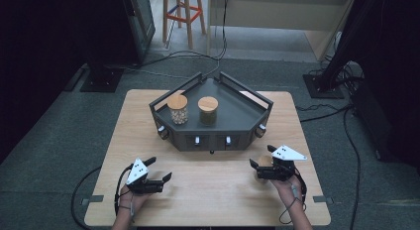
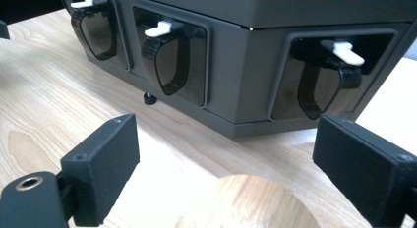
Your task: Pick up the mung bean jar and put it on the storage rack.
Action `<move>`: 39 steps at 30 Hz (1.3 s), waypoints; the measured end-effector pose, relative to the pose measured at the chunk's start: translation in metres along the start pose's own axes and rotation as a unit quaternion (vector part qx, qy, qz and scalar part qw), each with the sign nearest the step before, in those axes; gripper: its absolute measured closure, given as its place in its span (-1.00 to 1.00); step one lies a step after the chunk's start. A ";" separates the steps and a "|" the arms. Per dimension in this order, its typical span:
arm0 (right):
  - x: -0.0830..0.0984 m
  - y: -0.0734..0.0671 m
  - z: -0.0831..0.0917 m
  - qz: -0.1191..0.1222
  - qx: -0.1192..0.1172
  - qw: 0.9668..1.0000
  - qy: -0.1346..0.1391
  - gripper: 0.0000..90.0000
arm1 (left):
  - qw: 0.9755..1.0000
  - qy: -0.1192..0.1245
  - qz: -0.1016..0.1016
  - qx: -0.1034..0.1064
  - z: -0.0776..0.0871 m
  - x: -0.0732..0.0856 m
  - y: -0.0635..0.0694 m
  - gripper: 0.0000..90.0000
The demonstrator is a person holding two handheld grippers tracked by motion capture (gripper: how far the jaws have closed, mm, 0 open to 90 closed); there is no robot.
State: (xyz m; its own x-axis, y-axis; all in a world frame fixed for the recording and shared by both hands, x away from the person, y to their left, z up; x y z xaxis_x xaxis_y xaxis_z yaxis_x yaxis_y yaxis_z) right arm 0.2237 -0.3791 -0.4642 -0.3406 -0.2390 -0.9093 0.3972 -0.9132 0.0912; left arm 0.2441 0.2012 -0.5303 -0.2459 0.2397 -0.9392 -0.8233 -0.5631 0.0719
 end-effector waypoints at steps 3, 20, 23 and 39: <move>0.001 0.001 0.002 0.001 0.003 1.000 -0.002 -0.78 | 1.000 -0.001 -0.001 0.000 0.000 0.000 0.000 -0.77; 0.013 0.006 0.008 -0.004 0.008 1.000 -0.013 -0.78 | 1.000 -0.002 -0.001 0.001 -0.001 0.000 0.000 -0.77; 0.015 0.006 0.008 -0.006 0.009 1.000 -0.017 -0.78 | 1.000 -0.002 -0.001 0.001 -0.001 0.000 0.001 -0.77; 0.026 0.006 0.008 -0.013 0.009 0.999 -0.029 -0.78 | 1.000 -0.002 -0.001 0.000 -0.001 0.000 0.001 -0.77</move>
State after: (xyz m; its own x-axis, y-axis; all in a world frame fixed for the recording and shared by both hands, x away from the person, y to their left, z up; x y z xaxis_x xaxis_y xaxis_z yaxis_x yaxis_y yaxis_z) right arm 0.2104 -0.3934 -0.4837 -0.3999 -0.2336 -0.8863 0.3731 -0.9247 0.0754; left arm 0.2439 0.2004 -0.5303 -0.2463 0.2445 -0.9379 -0.8239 -0.5625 0.0697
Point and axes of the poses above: each handheld gripper's, and its own axes: z roughly backward along the jaws, x roughly out of its underside, y roughly to its right, the point moved 5 cm from there along -z, roughly forward along the jaws, and after that the axes turned 11 degrees about x, right-handed, at the moved point
